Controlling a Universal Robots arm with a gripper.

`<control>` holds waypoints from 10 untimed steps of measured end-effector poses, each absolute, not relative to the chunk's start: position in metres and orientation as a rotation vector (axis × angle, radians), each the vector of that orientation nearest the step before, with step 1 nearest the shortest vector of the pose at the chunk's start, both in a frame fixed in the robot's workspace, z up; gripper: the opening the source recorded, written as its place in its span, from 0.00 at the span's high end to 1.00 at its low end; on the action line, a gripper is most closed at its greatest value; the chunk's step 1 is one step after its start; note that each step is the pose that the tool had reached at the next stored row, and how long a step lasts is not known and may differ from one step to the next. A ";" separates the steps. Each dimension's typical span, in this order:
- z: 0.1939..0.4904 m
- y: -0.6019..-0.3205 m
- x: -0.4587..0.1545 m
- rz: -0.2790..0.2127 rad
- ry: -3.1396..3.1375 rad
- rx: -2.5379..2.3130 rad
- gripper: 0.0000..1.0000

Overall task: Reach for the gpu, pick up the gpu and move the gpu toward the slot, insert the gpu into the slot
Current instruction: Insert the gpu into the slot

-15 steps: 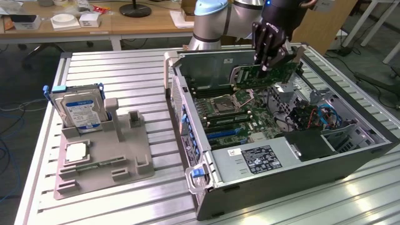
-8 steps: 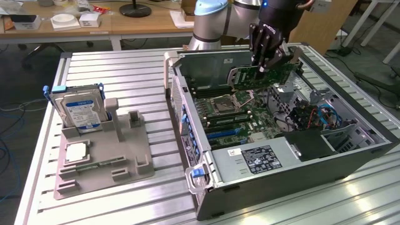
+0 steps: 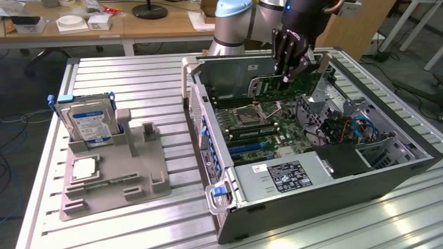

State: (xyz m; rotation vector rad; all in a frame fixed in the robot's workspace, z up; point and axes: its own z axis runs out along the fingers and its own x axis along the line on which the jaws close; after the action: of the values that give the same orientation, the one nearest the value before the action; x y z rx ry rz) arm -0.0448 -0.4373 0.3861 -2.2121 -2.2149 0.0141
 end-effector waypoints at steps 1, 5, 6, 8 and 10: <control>0.385 -0.437 -0.045 0.014 -2.215 -2.212 0.74; 0.383 -0.437 -0.048 0.011 -2.214 -2.210 0.74; 0.382 -0.437 -0.050 0.011 -2.215 -2.209 0.74; 0.379 -0.437 -0.054 0.009 -2.215 -2.208 0.74; 0.378 -0.437 -0.057 0.003 -2.212 -2.205 0.74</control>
State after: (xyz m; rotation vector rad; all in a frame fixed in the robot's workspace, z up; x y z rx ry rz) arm -0.0572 -0.4374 0.3779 -2.2046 -2.2125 0.0030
